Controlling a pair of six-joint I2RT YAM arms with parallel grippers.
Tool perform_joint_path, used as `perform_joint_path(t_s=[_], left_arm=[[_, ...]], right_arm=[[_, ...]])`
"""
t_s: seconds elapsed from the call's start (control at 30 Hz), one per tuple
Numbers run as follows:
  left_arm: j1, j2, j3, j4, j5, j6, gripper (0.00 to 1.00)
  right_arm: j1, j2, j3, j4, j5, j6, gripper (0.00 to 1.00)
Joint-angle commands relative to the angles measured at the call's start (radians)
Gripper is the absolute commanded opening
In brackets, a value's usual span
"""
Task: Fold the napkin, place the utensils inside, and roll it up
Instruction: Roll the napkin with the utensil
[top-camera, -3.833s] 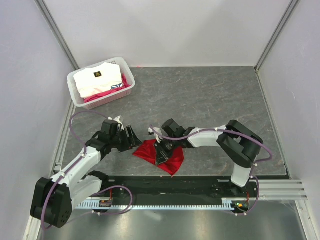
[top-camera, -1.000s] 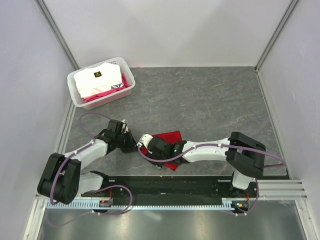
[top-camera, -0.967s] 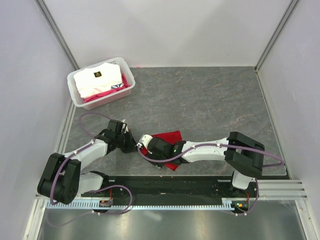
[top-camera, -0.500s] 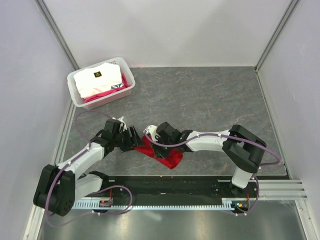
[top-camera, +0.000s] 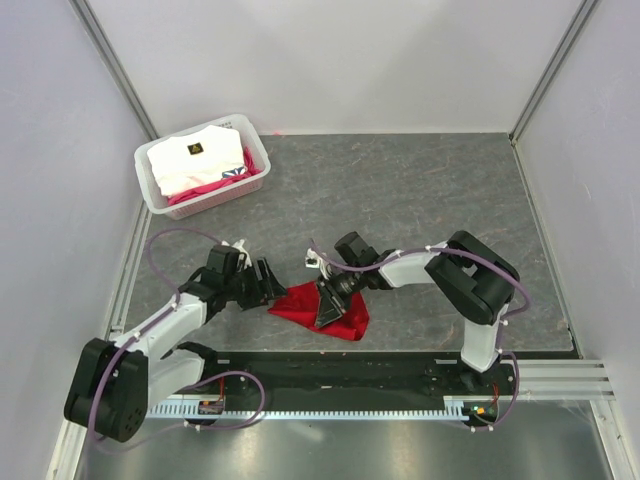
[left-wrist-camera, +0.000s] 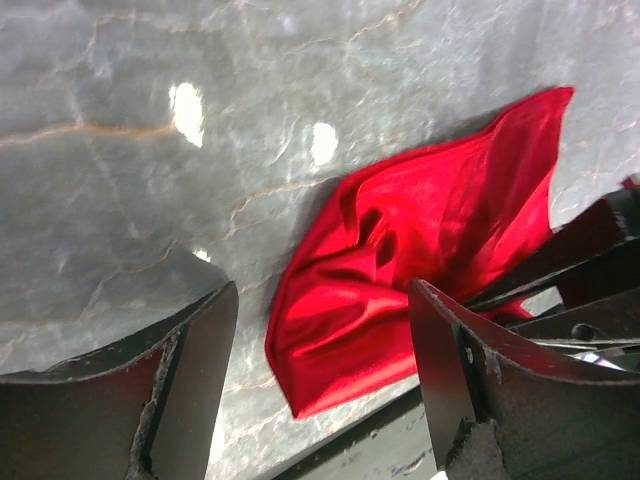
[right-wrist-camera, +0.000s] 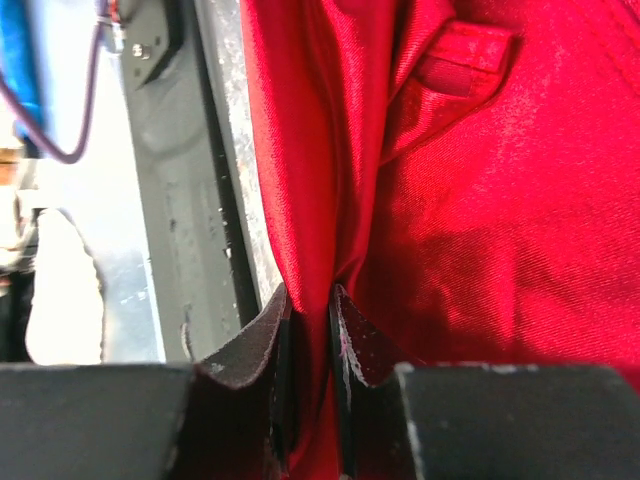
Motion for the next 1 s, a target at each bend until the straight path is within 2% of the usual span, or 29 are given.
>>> perform_joint_path(t_s=[0.0, 0.2, 0.43, 0.6, 0.77, 0.97], left_arm=[[0.001, 0.048, -0.015, 0.081, 0.062, 0.028, 0.75], [0.001, 0.082, -0.039, 0.108, 0.081, 0.027, 0.70], [0.001, -0.125, -0.058, 0.061, 0.000, -0.002, 0.74], [-0.005, -0.261, -0.049, -0.074, -0.054, -0.022, 0.74], [-0.016, -0.228, -0.068, -0.074, 0.153, -0.106, 0.72], [-0.023, -0.139, -0.038, -0.048, 0.249, -0.123, 0.72]], right_arm=[[-0.023, 0.066, 0.003, -0.002, -0.087, -0.036, 0.15], [-0.092, 0.160, 0.038, 0.005, -0.162, -0.015, 0.13], [-0.147, 0.227, 0.063, 0.001, -0.178, -0.012, 0.10], [-0.149, 0.261, 0.069, -0.001, -0.162, -0.015, 0.10], [-0.150, 0.270, 0.073, -0.001, -0.148, -0.015, 0.09], [-0.150, 0.269, 0.075, -0.002, -0.129, -0.016, 0.09]])
